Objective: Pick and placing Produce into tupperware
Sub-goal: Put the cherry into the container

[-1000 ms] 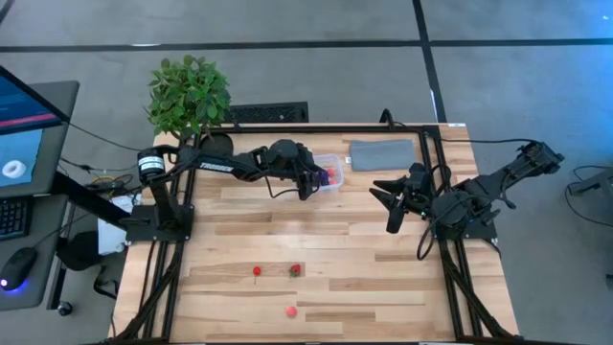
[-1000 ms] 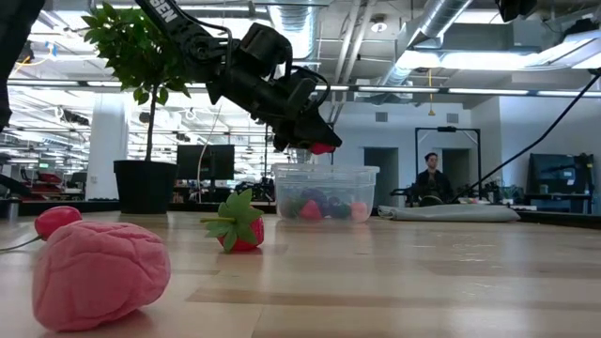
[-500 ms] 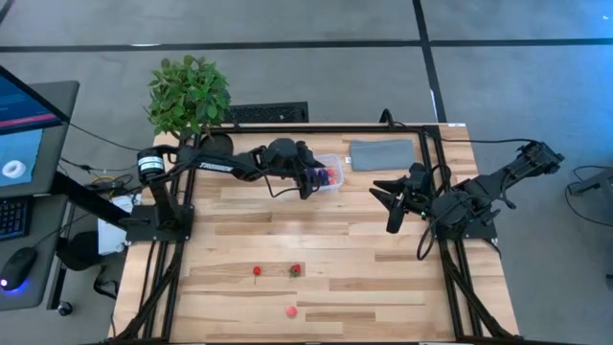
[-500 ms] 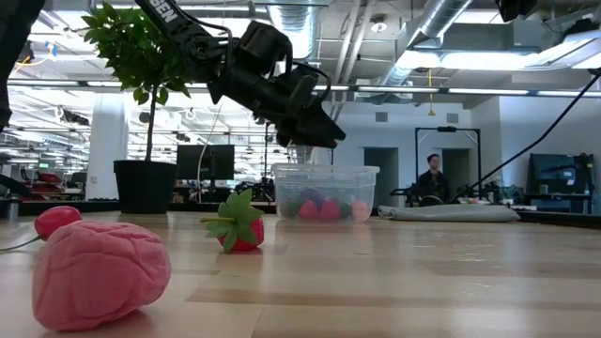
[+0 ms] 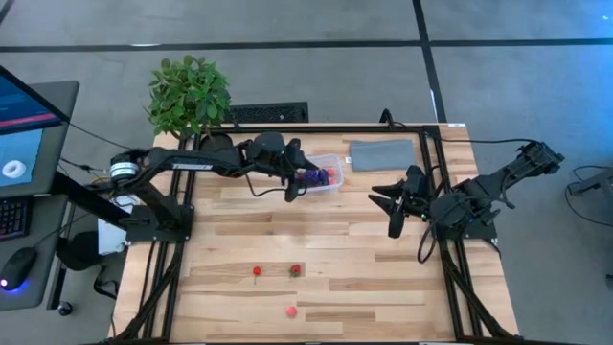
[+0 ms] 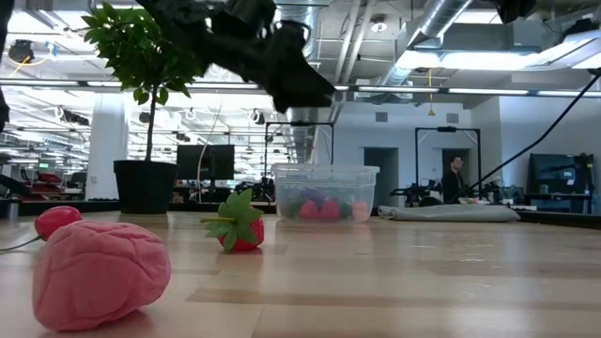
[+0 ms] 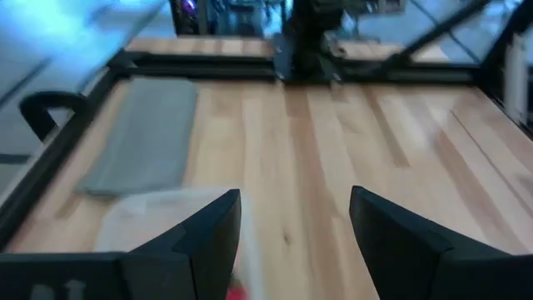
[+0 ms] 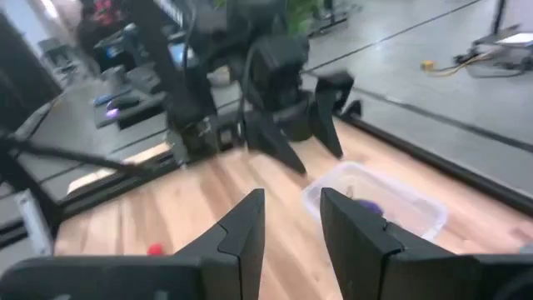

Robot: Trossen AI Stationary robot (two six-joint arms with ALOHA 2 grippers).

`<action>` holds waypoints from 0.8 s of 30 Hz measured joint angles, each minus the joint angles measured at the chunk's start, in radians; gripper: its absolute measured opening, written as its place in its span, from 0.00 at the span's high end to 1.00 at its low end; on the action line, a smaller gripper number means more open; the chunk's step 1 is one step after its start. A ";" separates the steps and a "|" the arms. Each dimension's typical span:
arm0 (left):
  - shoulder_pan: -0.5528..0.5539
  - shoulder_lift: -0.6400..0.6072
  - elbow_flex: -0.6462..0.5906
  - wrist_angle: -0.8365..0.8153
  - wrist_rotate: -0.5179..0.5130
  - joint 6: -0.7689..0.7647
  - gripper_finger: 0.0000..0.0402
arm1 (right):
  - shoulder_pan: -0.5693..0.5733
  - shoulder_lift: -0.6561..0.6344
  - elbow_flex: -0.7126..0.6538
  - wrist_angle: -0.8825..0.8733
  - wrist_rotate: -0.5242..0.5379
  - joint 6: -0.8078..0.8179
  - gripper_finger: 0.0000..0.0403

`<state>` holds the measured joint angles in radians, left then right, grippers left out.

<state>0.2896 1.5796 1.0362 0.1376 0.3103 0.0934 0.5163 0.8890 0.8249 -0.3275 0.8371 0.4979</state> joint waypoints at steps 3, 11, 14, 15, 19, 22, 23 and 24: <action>-0.019 -0.073 0.001 -0.129 -0.002 0.024 0.46 | 0.000 0.000 0.000 -0.019 -0.033 0.000 0.65; -0.073 -0.246 0.001 -0.448 -0.121 -0.002 0.46 | -0.023 0.000 0.000 -0.073 -0.050 -0.024 0.65; -0.100 -0.291 0.001 -0.531 -0.141 -0.054 0.46 | -0.048 0.000 0.000 -0.077 -0.115 -0.027 0.65; -0.109 -0.302 0.001 -0.554 -0.148 -0.075 0.46 | -0.060 0.000 0.000 -0.077 -0.140 -0.027 0.65; -0.163 -0.335 0.001 -0.639 -0.181 -0.167 0.46 | -0.104 0.010 0.000 -0.074 -0.235 -0.017 0.68; -0.219 -0.340 0.001 -0.688 -0.212 -0.244 0.46 | -0.140 0.037 0.000 -0.076 -0.274 0.040 0.71; -0.240 -0.340 0.001 -0.700 -0.226 -0.271 0.46 | -0.152 0.050 0.000 -0.075 -0.298 0.048 0.72; -0.264 -0.340 0.001 -0.712 -0.242 -0.296 0.46 | -0.164 0.068 0.000 -0.076 -0.329 0.038 0.72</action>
<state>0.0257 1.2397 1.0370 -0.5741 0.0688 -0.2026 0.3524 0.9571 0.8249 -0.4032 0.5080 0.5362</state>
